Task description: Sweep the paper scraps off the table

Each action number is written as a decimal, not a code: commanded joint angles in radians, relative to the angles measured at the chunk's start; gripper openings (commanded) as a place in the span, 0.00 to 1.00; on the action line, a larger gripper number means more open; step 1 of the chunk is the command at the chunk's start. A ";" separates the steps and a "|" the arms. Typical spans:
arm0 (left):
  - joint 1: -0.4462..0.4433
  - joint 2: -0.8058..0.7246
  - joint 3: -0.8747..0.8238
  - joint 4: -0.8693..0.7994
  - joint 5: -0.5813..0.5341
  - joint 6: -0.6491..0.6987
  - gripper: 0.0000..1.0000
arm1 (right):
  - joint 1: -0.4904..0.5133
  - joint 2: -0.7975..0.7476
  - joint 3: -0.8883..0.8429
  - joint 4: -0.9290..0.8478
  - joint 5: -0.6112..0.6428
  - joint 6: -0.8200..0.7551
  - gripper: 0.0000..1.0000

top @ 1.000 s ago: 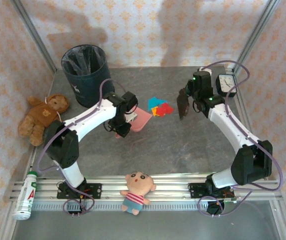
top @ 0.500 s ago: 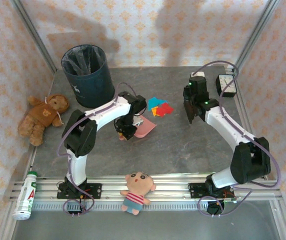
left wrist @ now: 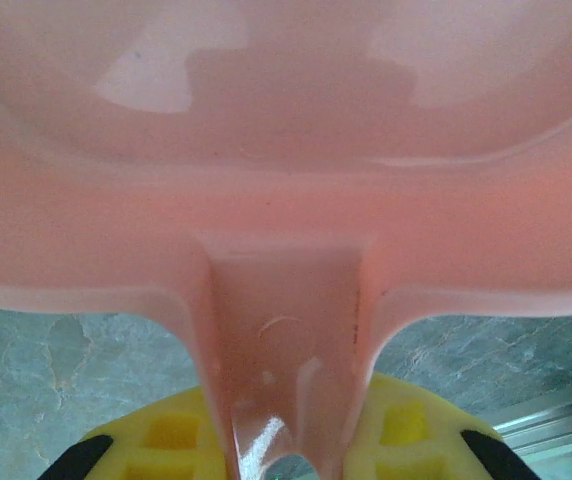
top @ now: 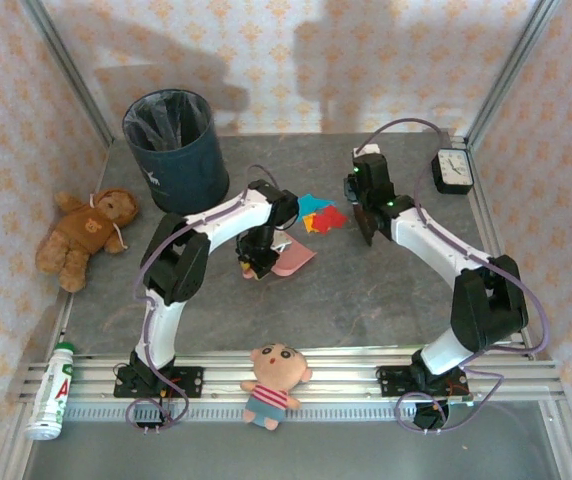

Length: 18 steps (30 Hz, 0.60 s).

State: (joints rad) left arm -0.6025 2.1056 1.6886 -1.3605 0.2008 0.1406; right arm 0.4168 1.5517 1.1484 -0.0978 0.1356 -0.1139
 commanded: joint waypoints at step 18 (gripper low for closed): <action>-0.005 0.145 0.183 -0.071 -0.014 0.047 0.00 | 0.083 0.006 0.016 -0.090 -0.272 -0.023 0.00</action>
State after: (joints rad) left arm -0.6025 2.2292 1.8420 -1.3907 0.2008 0.1638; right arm 0.4793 1.5677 1.1633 -0.0818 -0.0376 -0.1440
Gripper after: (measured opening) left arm 0.207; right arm 0.246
